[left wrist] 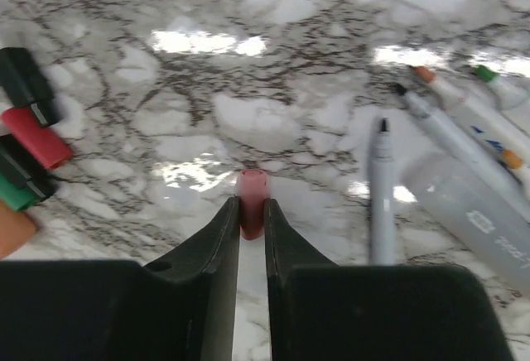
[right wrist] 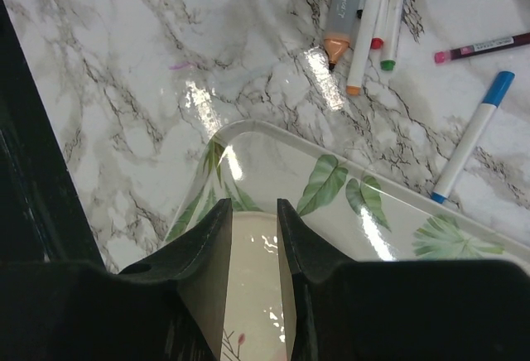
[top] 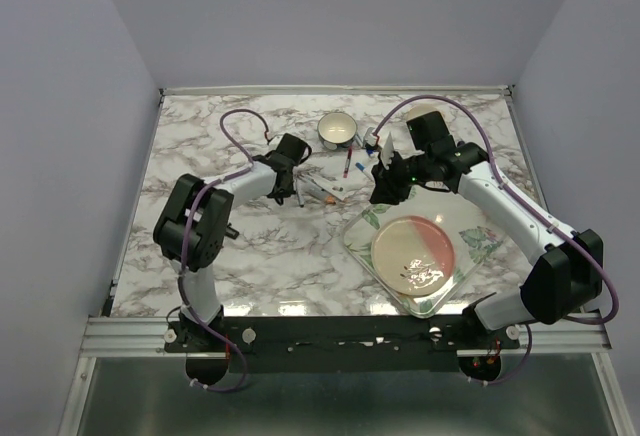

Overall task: Open the pen caps
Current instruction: Grab a pen on the table with the right arm

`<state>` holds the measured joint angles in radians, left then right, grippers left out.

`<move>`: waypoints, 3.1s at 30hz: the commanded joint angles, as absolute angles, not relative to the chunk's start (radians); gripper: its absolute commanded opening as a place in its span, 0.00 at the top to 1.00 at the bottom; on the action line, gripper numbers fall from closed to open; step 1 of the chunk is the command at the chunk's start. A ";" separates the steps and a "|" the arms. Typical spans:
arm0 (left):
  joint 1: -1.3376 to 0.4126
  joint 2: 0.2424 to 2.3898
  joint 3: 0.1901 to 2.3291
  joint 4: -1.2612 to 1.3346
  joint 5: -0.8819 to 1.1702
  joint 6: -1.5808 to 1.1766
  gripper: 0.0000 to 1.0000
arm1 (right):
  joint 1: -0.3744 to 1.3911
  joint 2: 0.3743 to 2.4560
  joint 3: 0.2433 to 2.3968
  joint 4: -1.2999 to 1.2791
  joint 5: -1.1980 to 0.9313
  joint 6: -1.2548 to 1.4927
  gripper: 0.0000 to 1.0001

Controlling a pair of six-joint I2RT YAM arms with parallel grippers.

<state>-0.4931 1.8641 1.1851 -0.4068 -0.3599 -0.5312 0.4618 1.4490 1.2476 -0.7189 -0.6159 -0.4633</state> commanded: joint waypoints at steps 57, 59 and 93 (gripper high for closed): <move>-0.324 0.887 0.816 -0.413 -0.049 -0.262 0.01 | 0.382 1.787 1.468 -0.741 -0.341 -0.459 0.27; -0.322 0.879 0.813 -0.405 -0.031 -0.264 0.01 | 0.354 1.833 1.561 -0.765 -0.341 -0.460 0.26; -0.250 0.864 0.792 -0.367 0.084 -0.291 0.01 | 0.347 2.332 1.924 -0.933 -0.364 -0.414 0.52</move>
<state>-0.2607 0.8722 0.8043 -0.3889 0.0559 -0.2852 0.3347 2.2936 1.9602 -0.9203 -0.3435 -0.4332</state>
